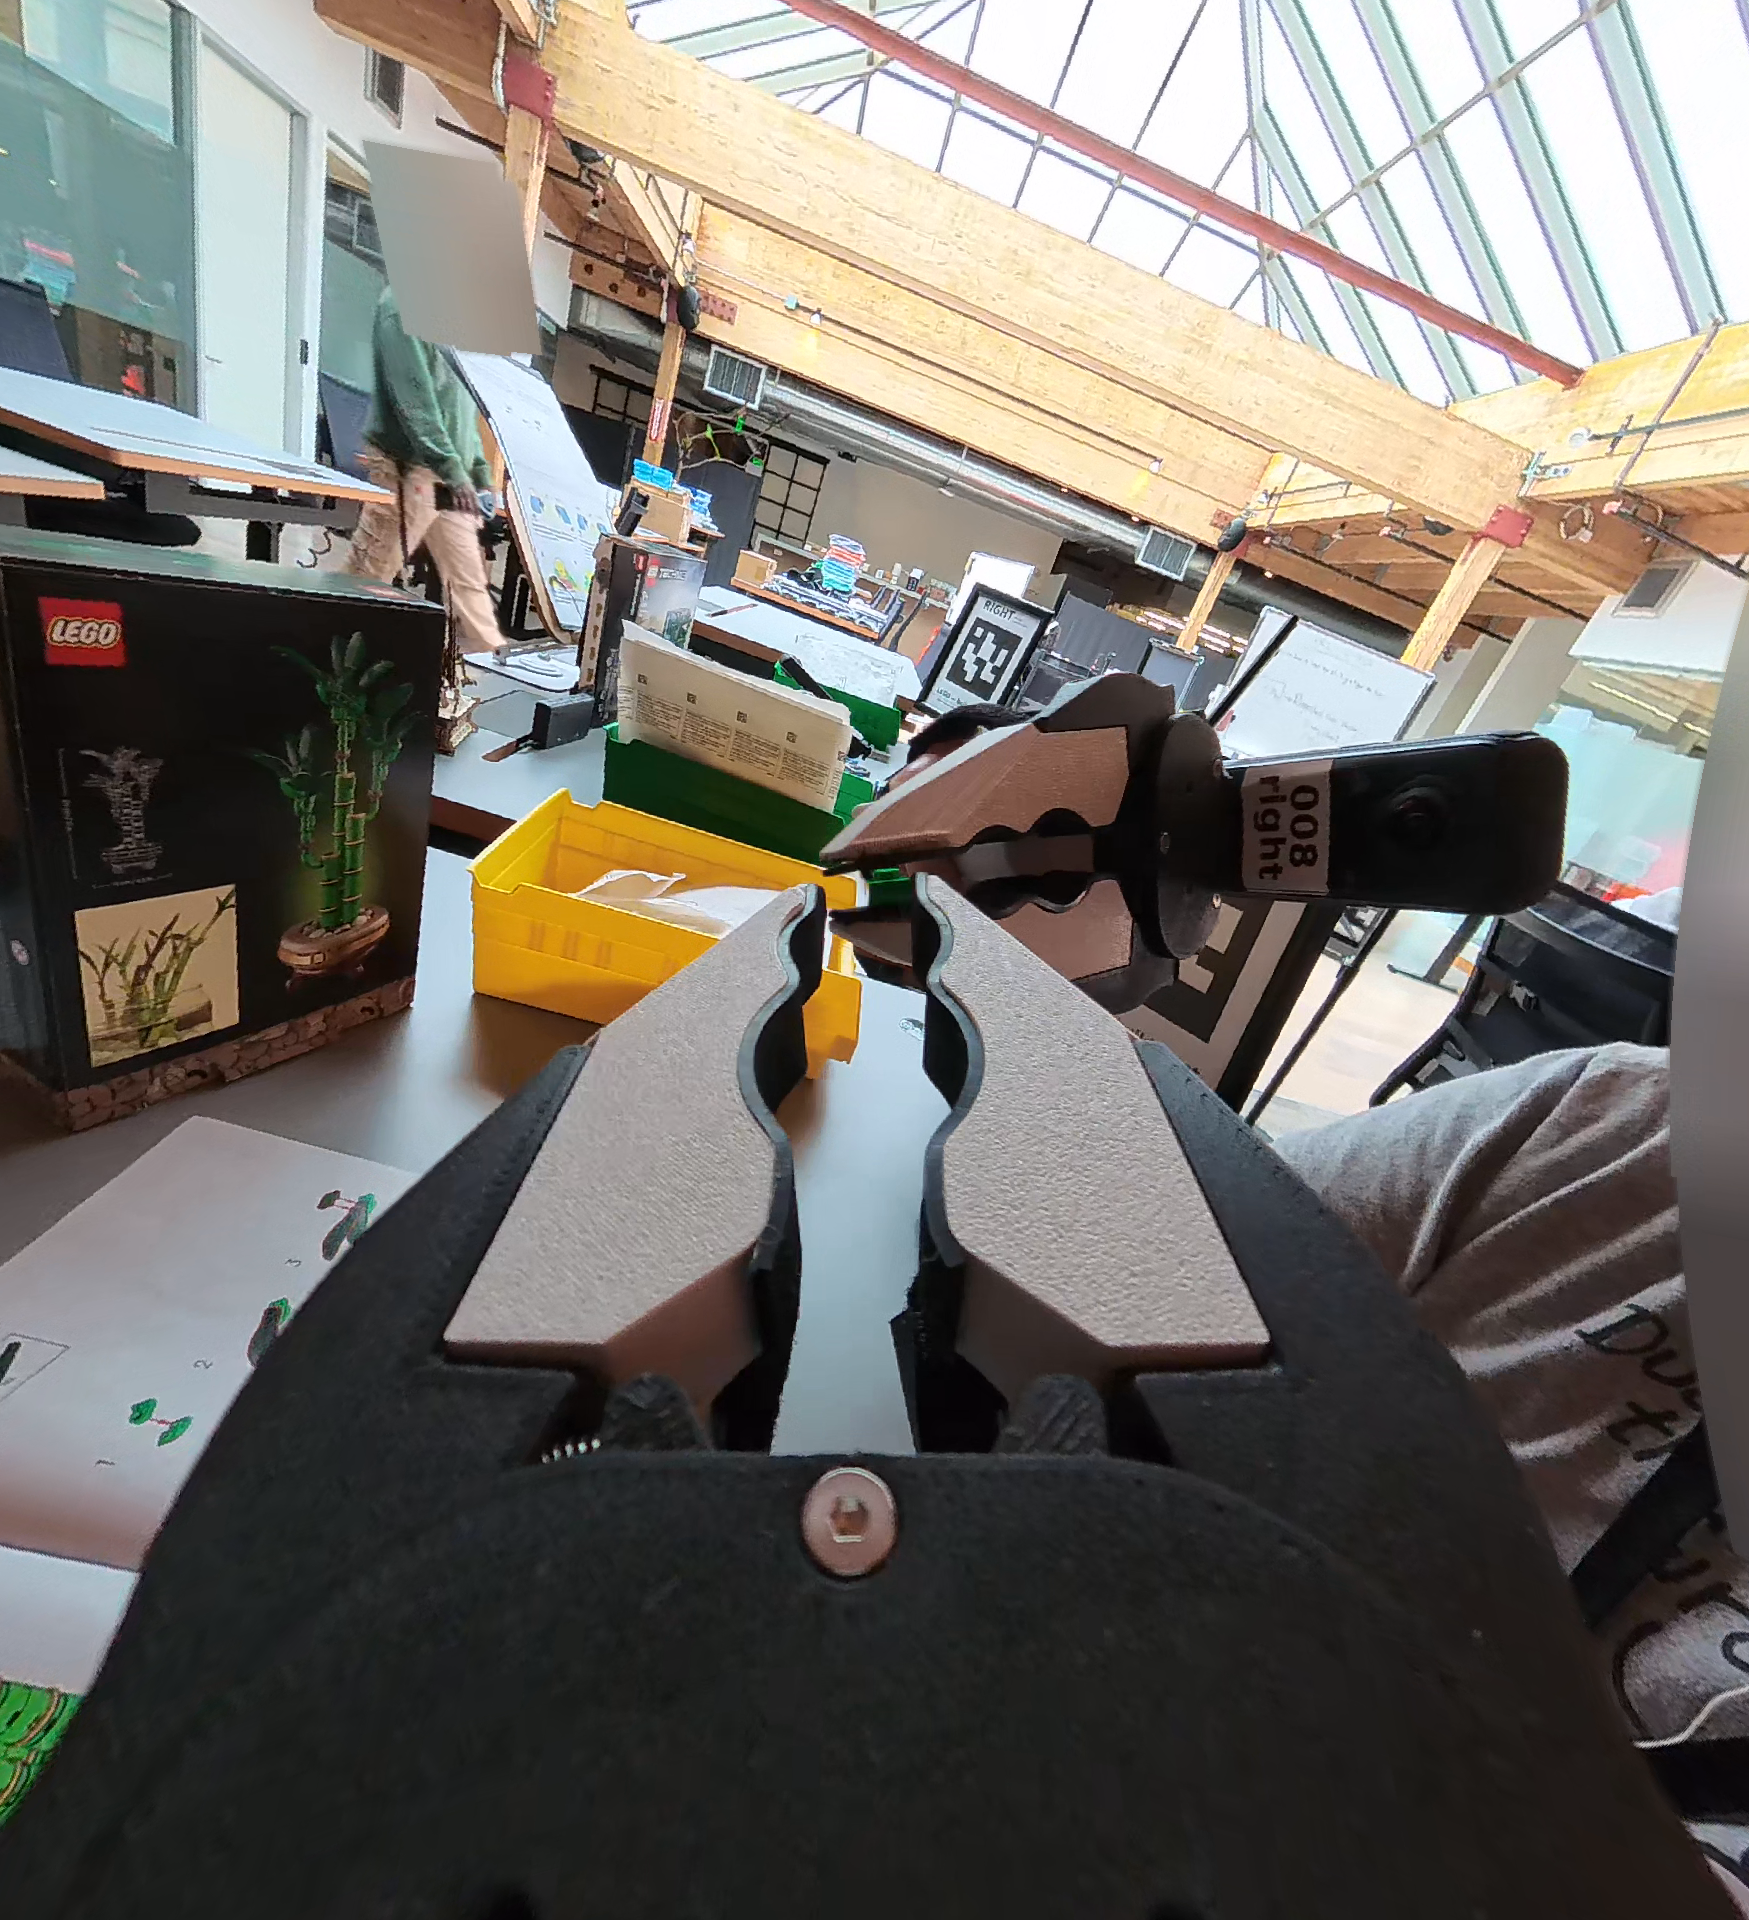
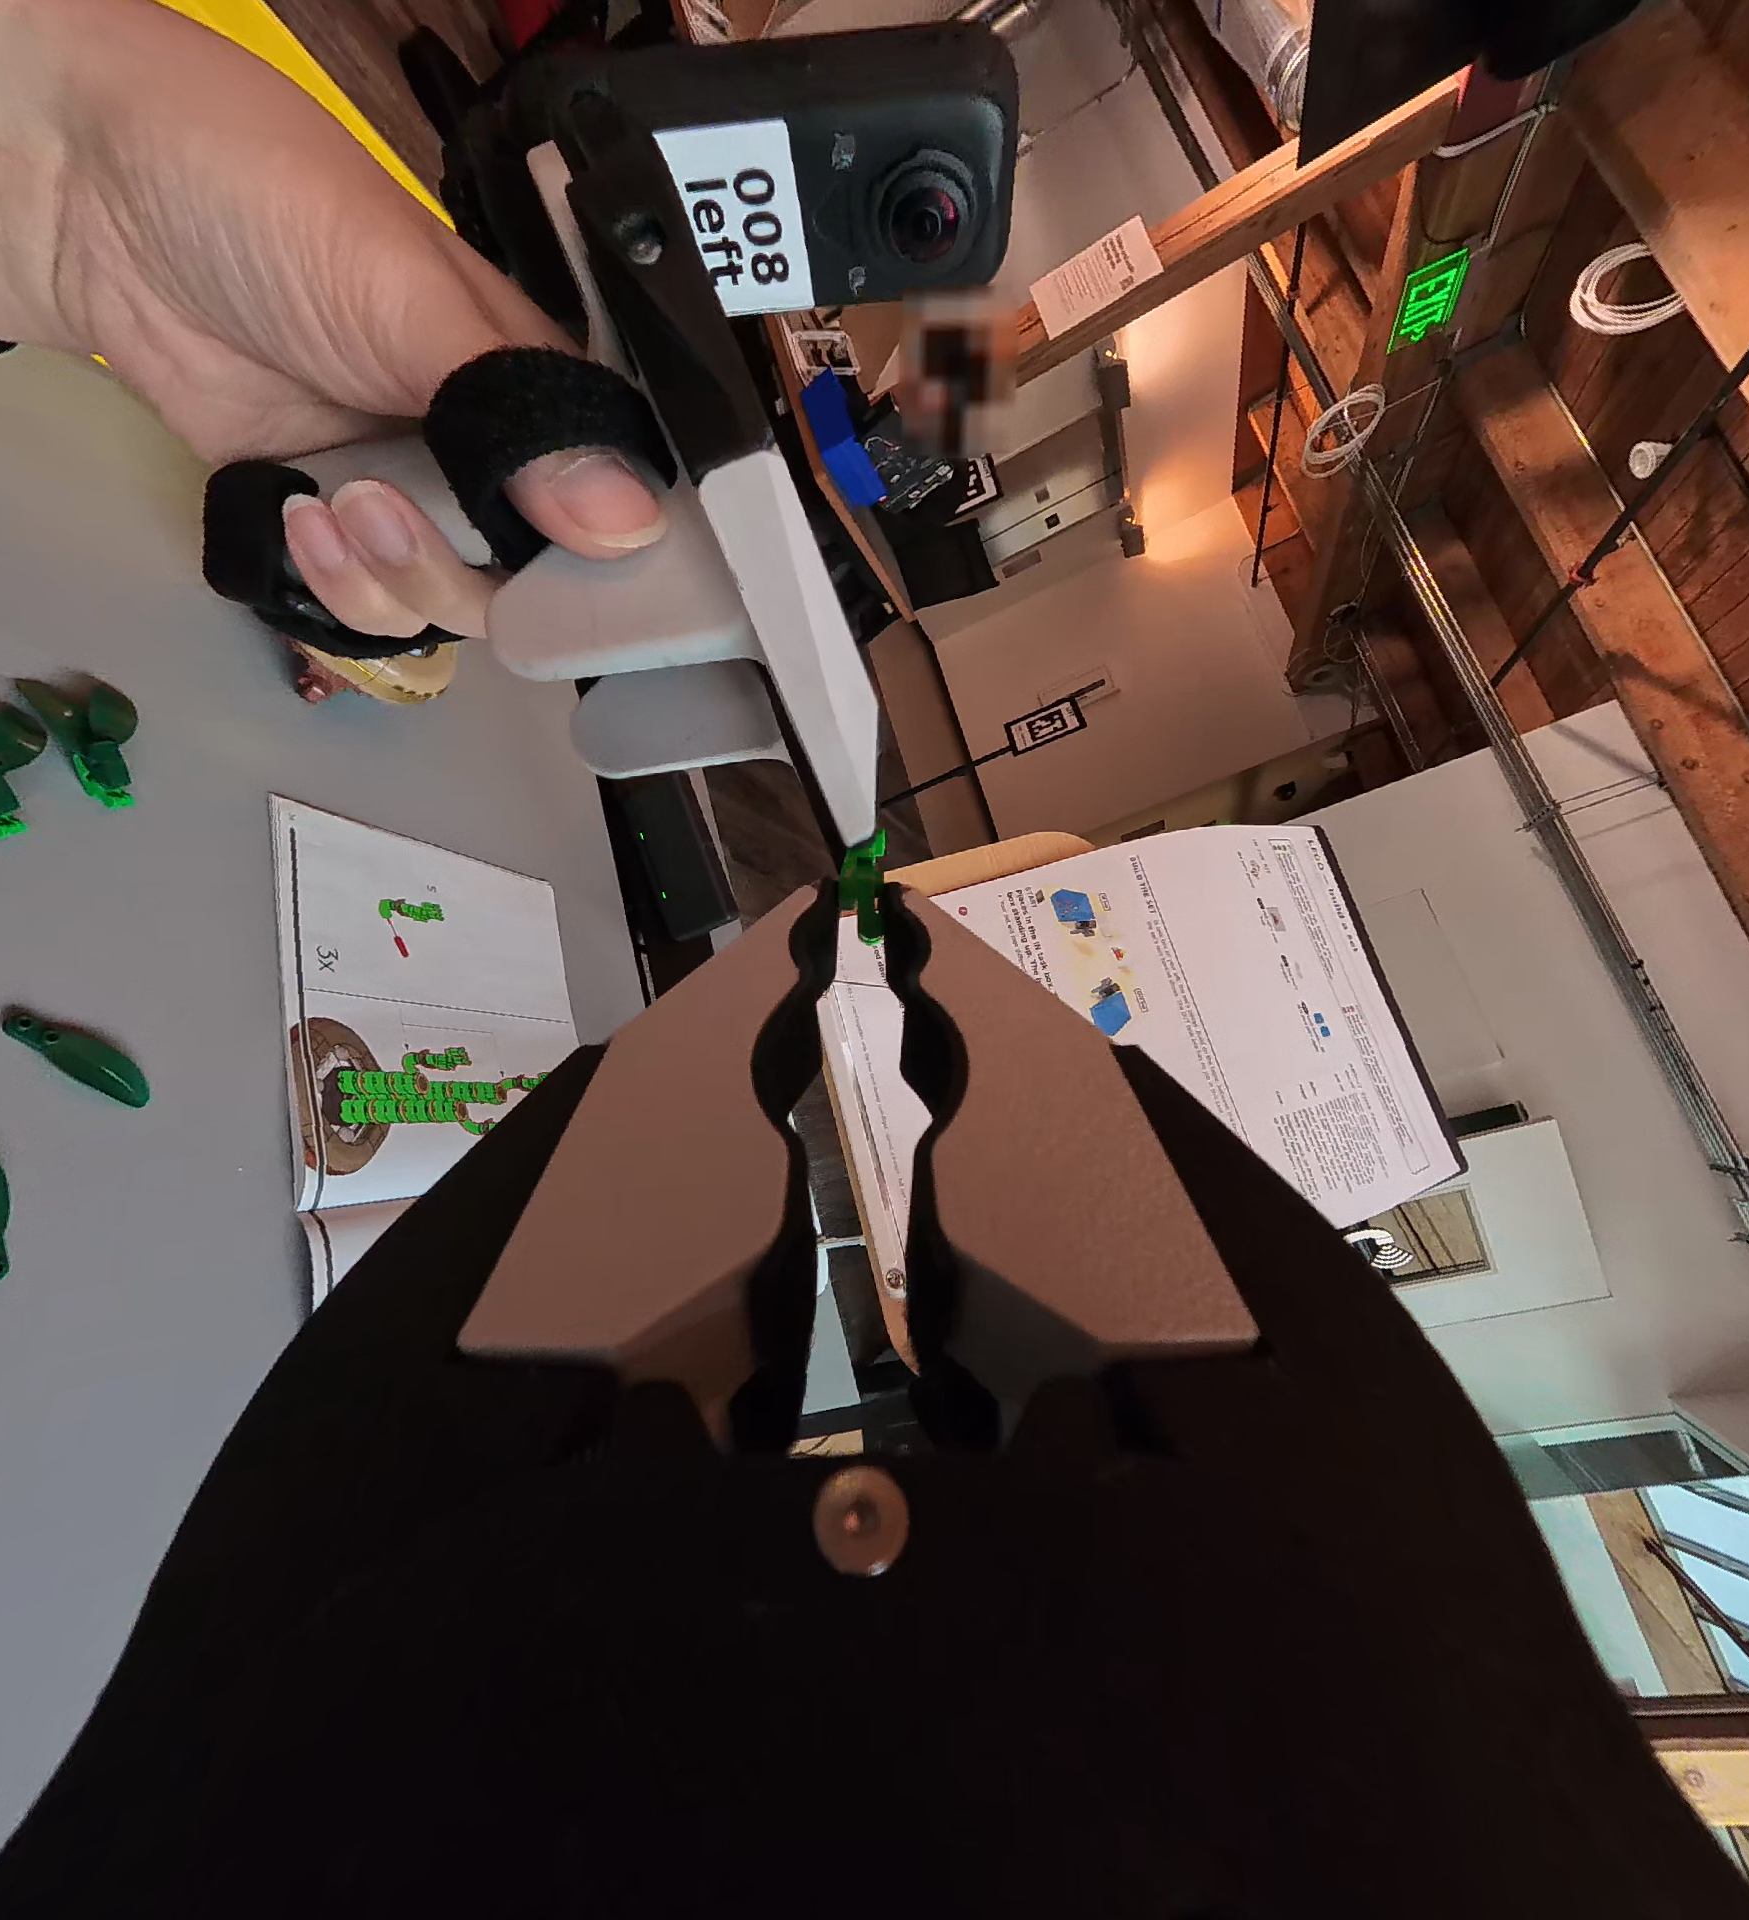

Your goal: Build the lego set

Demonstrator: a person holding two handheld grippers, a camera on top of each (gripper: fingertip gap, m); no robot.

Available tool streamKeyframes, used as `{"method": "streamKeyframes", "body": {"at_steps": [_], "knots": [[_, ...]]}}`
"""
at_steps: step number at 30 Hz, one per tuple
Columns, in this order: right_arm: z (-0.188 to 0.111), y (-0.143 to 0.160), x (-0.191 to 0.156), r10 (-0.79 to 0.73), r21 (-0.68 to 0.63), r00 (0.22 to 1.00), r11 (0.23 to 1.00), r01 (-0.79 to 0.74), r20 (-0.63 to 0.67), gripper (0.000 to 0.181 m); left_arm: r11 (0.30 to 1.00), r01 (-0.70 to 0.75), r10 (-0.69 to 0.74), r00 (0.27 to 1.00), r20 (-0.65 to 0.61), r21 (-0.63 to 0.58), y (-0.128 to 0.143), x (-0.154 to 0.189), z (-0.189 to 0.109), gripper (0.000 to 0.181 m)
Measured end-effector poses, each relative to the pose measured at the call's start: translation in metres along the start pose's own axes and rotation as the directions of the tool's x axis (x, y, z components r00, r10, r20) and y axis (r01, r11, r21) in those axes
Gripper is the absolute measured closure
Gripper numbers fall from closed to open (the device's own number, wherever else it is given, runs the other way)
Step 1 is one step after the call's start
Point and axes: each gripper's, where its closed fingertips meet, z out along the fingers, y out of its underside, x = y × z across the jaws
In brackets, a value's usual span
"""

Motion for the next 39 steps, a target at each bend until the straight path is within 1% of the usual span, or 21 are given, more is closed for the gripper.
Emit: {"method": "streamKeyframes", "body": {"at_steps": [2,4,5,9,11,16,32,38,39], "knots": [[0.001,0.001,-0.001,-0.003,-0.007,1.000,1.000,0.003,0.001,0.175,1.000,0.007,-0.007,1.000,-0.003,-0.002,0.001,-0.001,0.001,0.167],[0.002,0.003,-0.001,-0.008,-0.014,1.000,1.000,0.008,0.003,0.175,1.000,0.009,-0.010,1.000,-0.016,-0.007,0.002,0.001,0.001,0.175],[0.002,0.003,-0.001,-0.007,-0.012,1.000,1.000,0.007,0.004,0.175,1.000,0.006,-0.006,1.000,-0.013,-0.008,0.002,0.000,0.001,0.176],[0.002,-0.002,0.002,-0.008,0.026,1.000,1.000,0.009,-0.020,0.173,1.000,-0.006,0.006,1.000,-0.010,0.004,-0.001,0.002,-0.001,0.176],[0.000,-0.006,0.002,-0.022,0.035,0.999,0.999,0.023,-0.029,0.172,1.000,-0.027,0.027,0.999,0.022,0.006,-0.002,-0.001,-0.002,0.176],[0.001,-0.007,0.001,-0.032,0.028,0.999,0.999,0.033,-0.028,0.174,0.998,-0.063,0.064,0.997,0.042,-0.013,-0.001,-0.001,-0.002,0.176],[0.002,-0.010,0.001,-0.023,0.037,0.999,0.999,0.024,-0.029,0.175,0.998,-0.059,0.059,0.998,0.035,-0.016,-0.001,0.001,-0.004,0.176],[0.001,-0.008,-0.002,-0.015,0.018,1.000,1.000,0.015,0.003,0.175,0.997,-0.060,0.061,0.997,0.039,-0.039,0.002,0.001,-0.002,0.176],[0.001,-0.009,0.000,-0.008,0.027,1.000,1.000,0.008,-0.008,0.175,0.998,-0.059,0.060,0.998,0.035,-0.029,0.001,0.002,-0.002,0.176]]}}
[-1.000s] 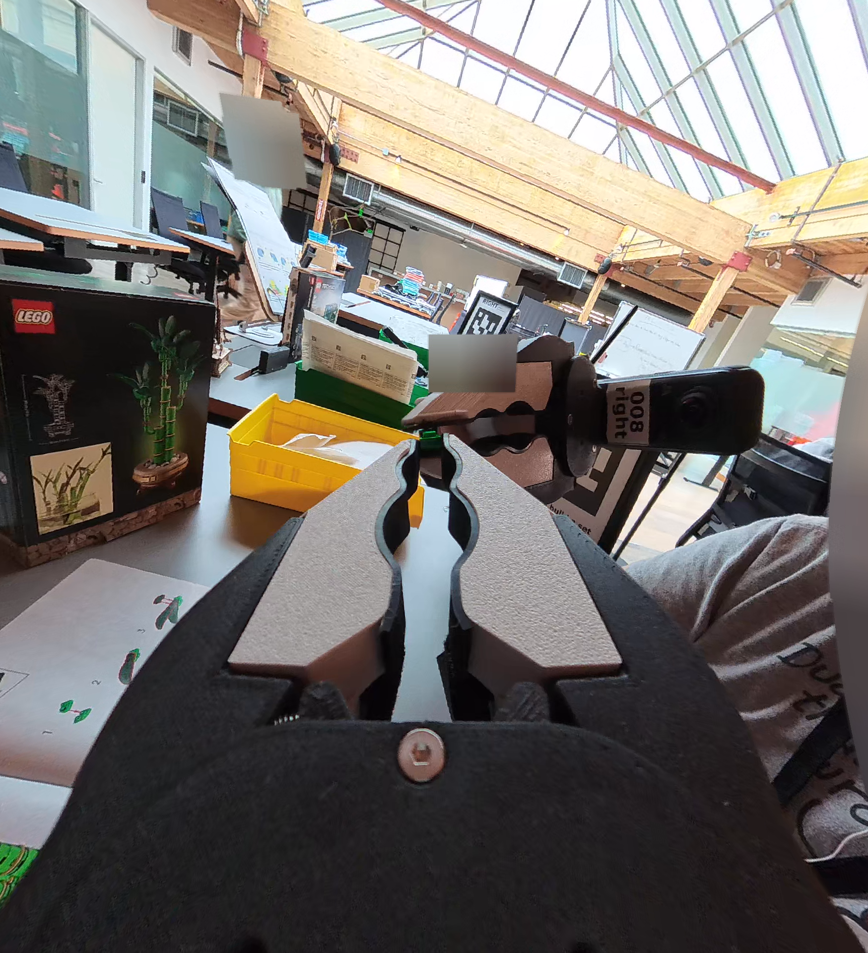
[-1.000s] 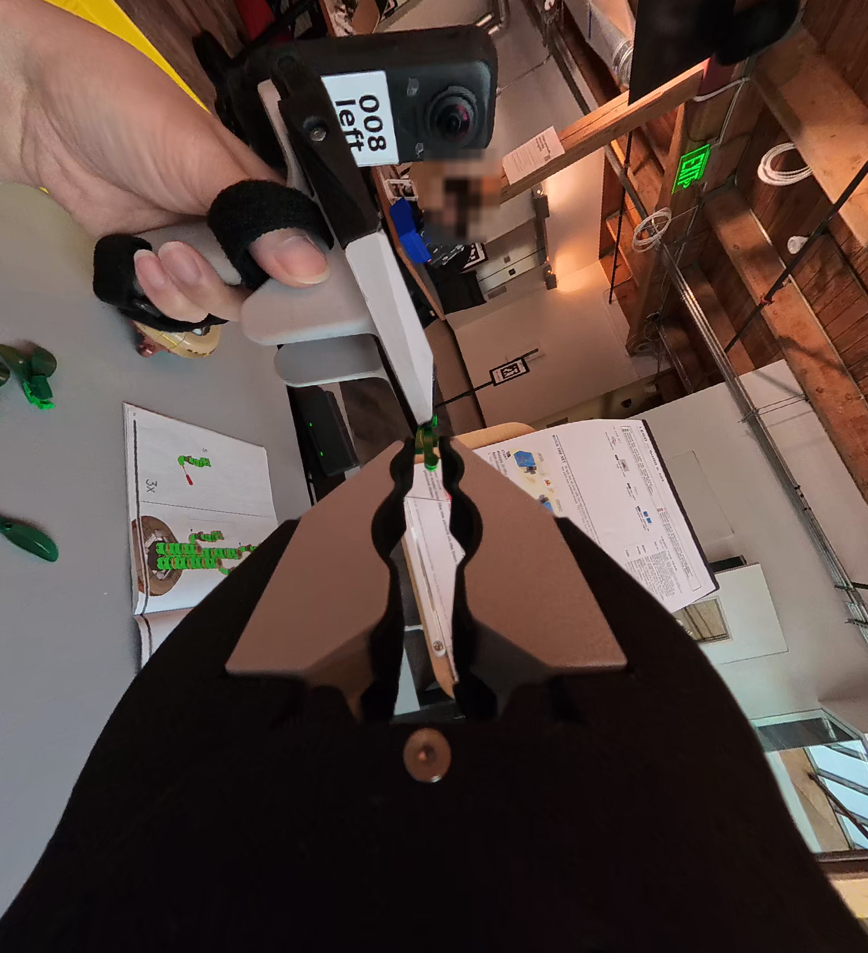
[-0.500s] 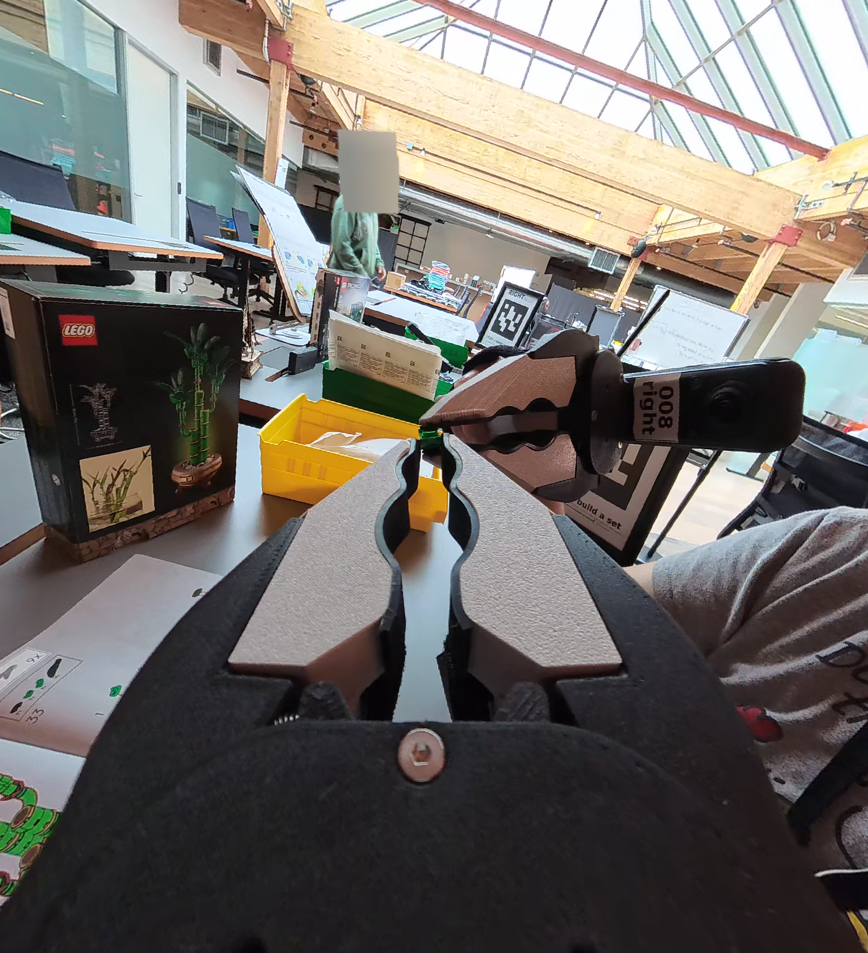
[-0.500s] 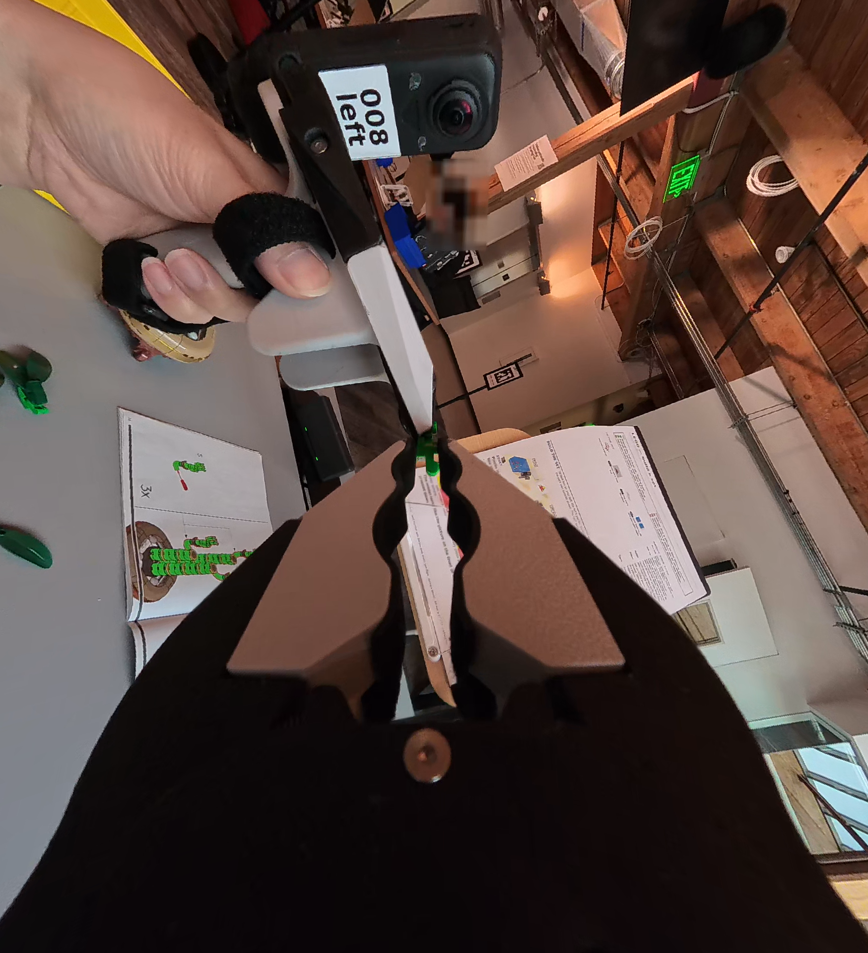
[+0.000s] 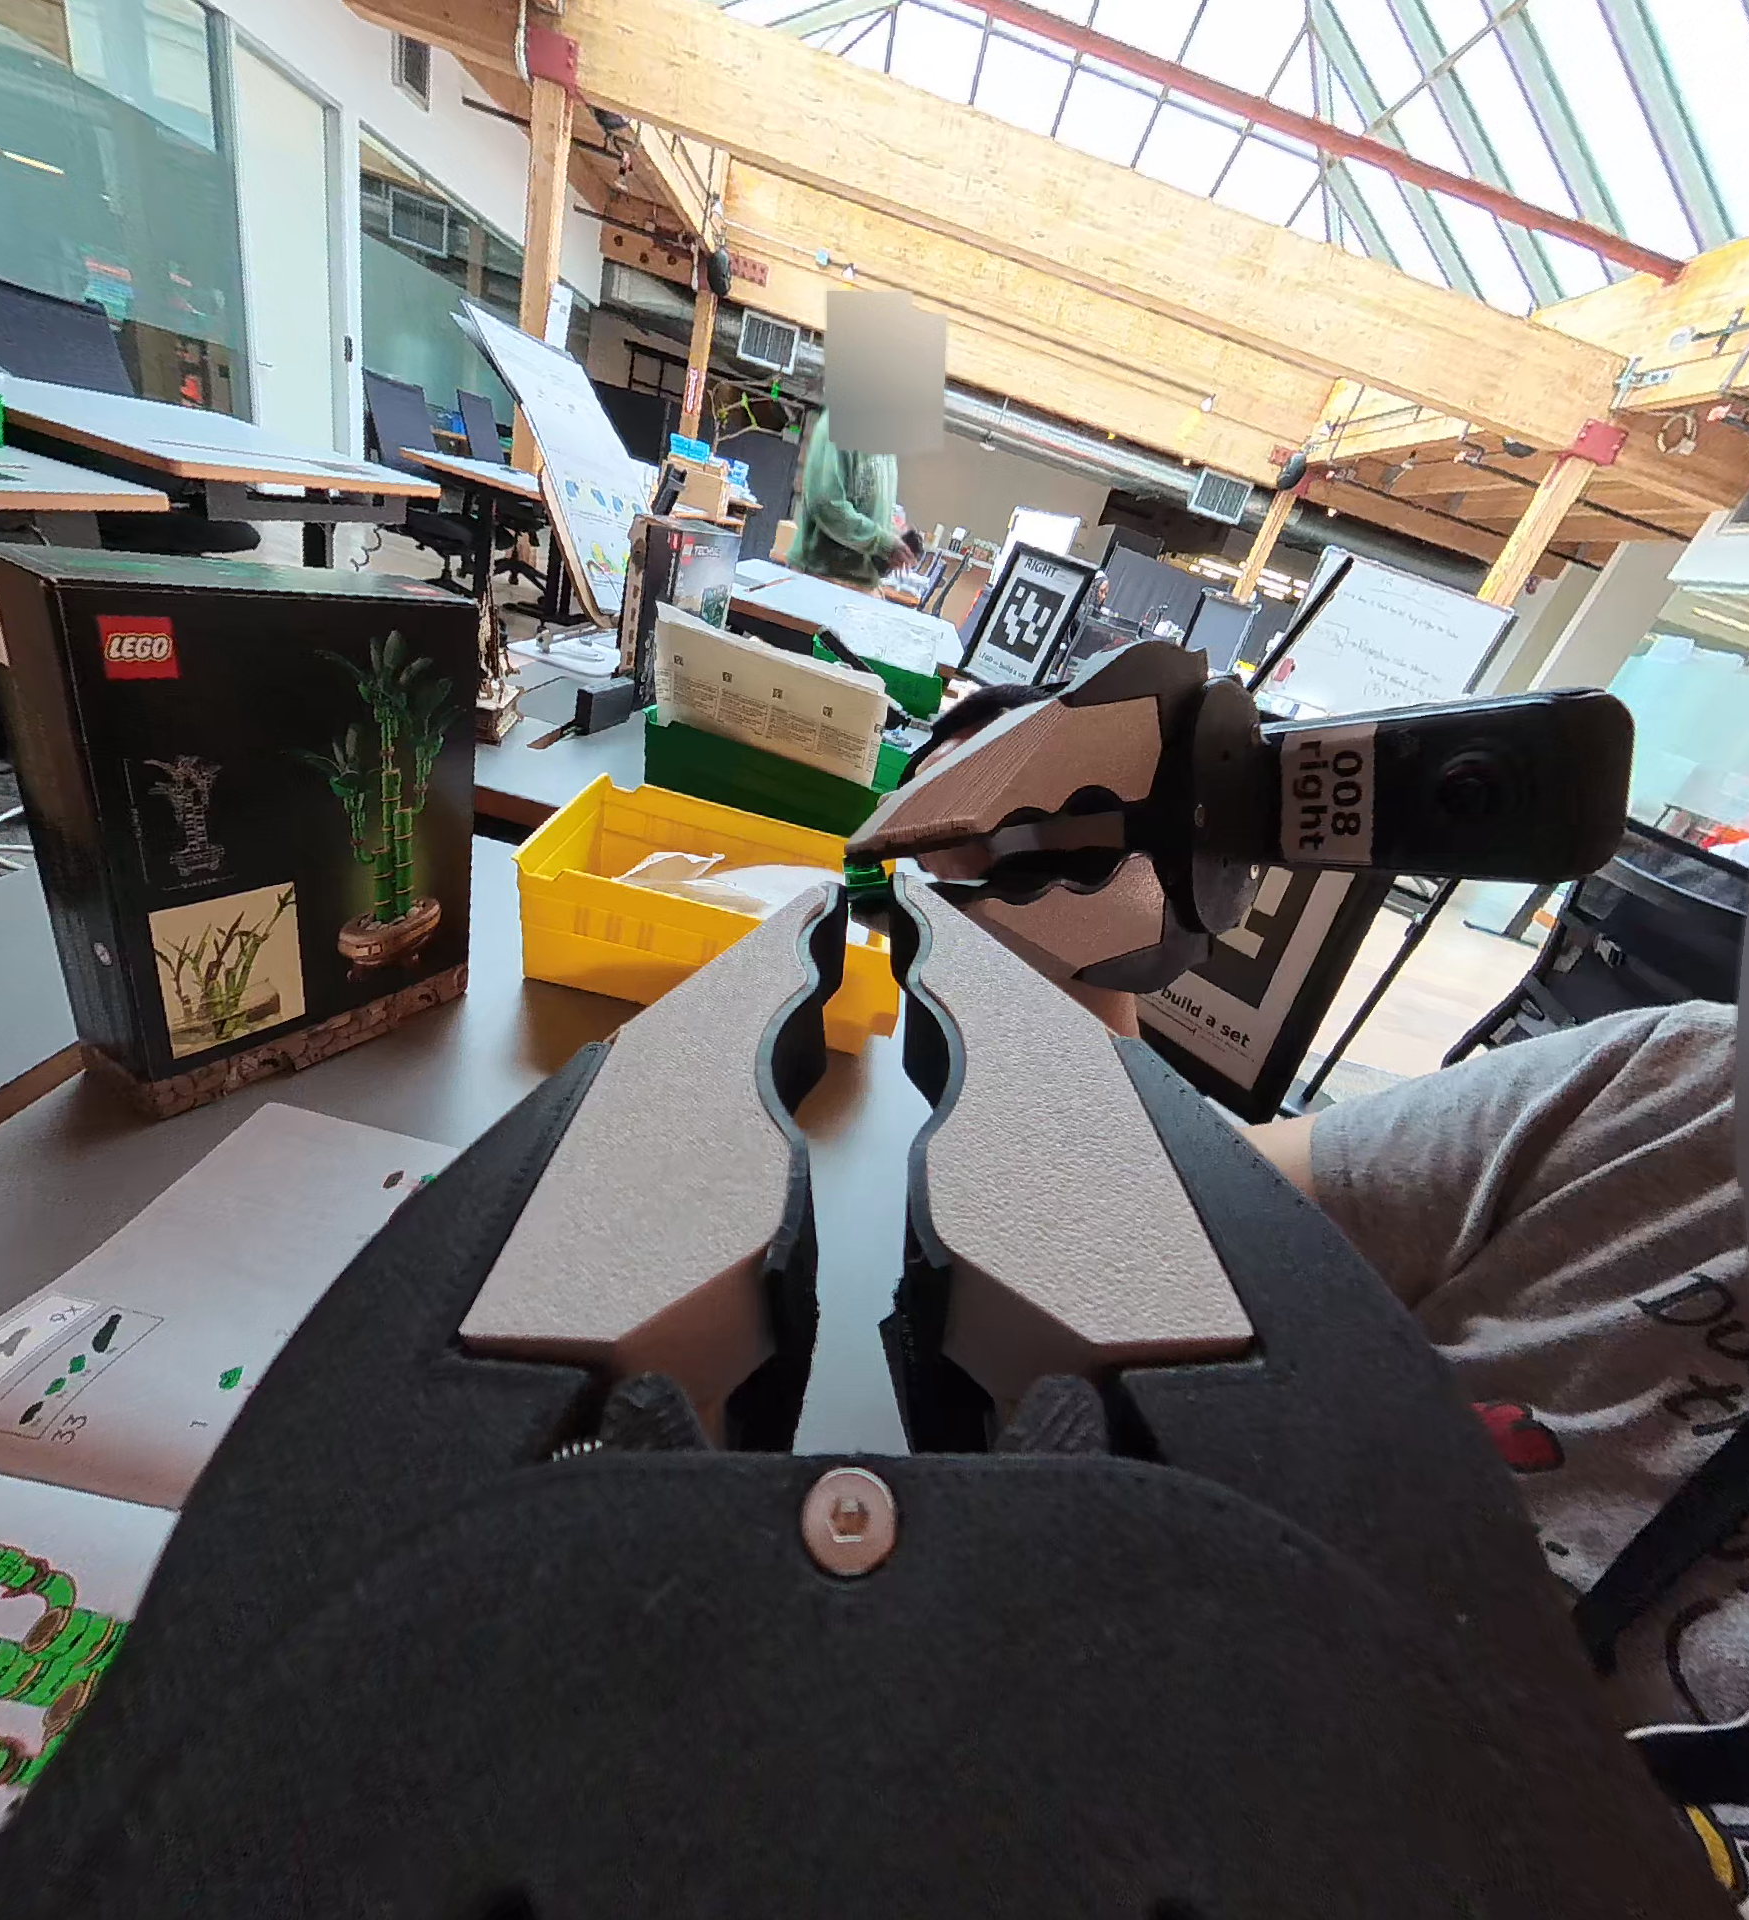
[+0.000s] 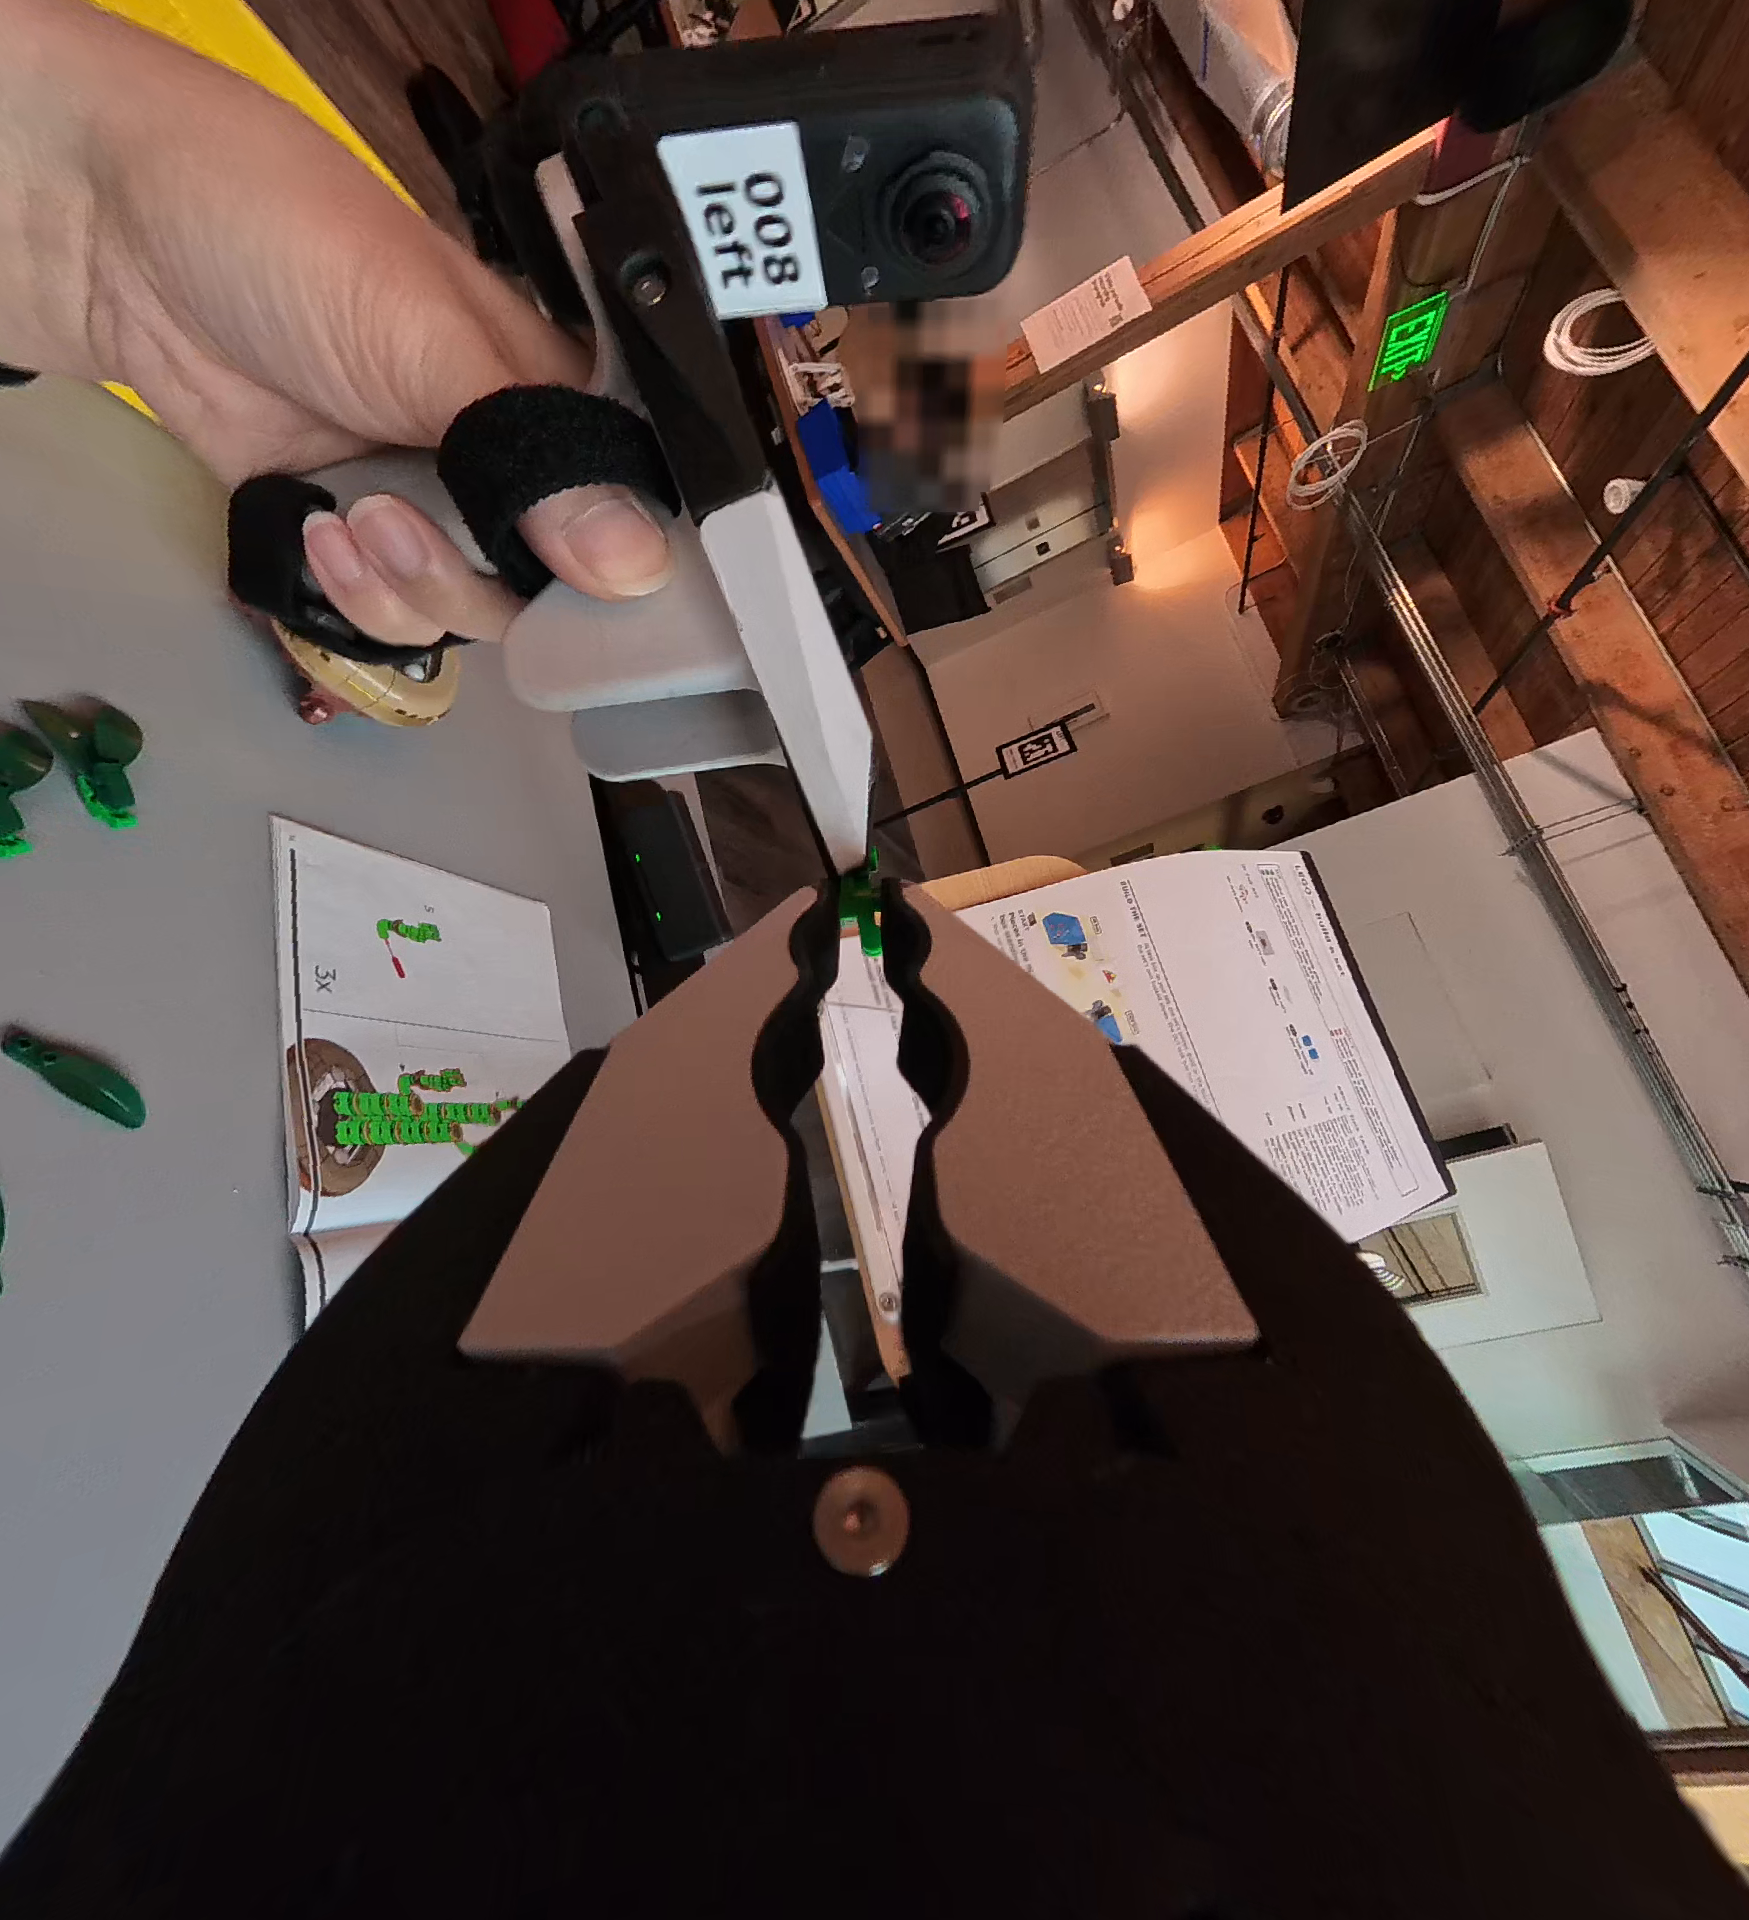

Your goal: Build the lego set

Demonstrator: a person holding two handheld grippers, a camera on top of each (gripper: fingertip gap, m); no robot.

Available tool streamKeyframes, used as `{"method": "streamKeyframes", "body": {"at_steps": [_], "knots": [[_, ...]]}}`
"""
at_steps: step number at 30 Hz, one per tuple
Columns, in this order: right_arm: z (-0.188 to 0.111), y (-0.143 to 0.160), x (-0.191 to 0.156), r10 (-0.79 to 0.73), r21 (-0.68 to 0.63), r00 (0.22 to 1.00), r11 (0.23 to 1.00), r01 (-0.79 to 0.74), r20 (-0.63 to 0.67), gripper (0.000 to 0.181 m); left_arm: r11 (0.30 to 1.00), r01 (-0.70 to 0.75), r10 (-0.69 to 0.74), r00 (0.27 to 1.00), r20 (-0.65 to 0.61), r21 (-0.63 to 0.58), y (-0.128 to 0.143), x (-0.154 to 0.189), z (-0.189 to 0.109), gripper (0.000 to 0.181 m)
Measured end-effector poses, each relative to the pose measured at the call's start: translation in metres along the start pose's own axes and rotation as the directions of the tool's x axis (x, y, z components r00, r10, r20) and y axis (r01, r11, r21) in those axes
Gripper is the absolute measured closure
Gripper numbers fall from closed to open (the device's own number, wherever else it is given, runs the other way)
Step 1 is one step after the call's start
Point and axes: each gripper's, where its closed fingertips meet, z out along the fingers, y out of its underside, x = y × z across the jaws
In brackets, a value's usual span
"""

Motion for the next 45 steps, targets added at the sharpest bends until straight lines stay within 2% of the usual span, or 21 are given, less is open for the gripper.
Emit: {"method": "streamKeyframes", "body": {"at_steps": [3,12,16,26,37,45], "knots": [[0.001,-0.002,0.000,0.049,0.016,0.999,0.999,-0.049,0.022,0.175,1.000,0.003,-0.003,1.000,-0.004,0.000,-0.001,0.001,-0.001,0.176],[0.000,0.002,-0.005,-0.027,-0.018,0.999,0.999,0.027,0.031,0.176,0.999,-0.008,0.008,1.000,0.010,-0.036,0.006,-0.001,0.001,0.176],[0.003,0.000,-0.002,0.005,0.013,1.000,1.000,-0.005,0.016,0.175,1.000,0.013,-0.013,1.000,-0.001,-0.006,0.002,-0.001,0.000,0.176],[0.016,0.025,-0.013,-0.109,-0.085,0.993,0.990,0.113,0.046,0.174,0.996,0.072,-0.069,0.996,0.064,-0.049,0.018,-0.027,0.006,0.176],[0.012,0.027,-0.013,-0.103,-0.055,0.993,0.993,0.106,0.060,0.169,0.997,0.041,-0.037,0.997,0.067,-0.067,0.020,-0.025,0.006,0.176],[0.014,0.030,-0.020,-0.125,-0.050,0.988,0.990,0.129,0.087,0.173,0.994,0.037,-0.029,0.996,0.086,-0.099,0.026,-0.029,0.009,0.176]]}}
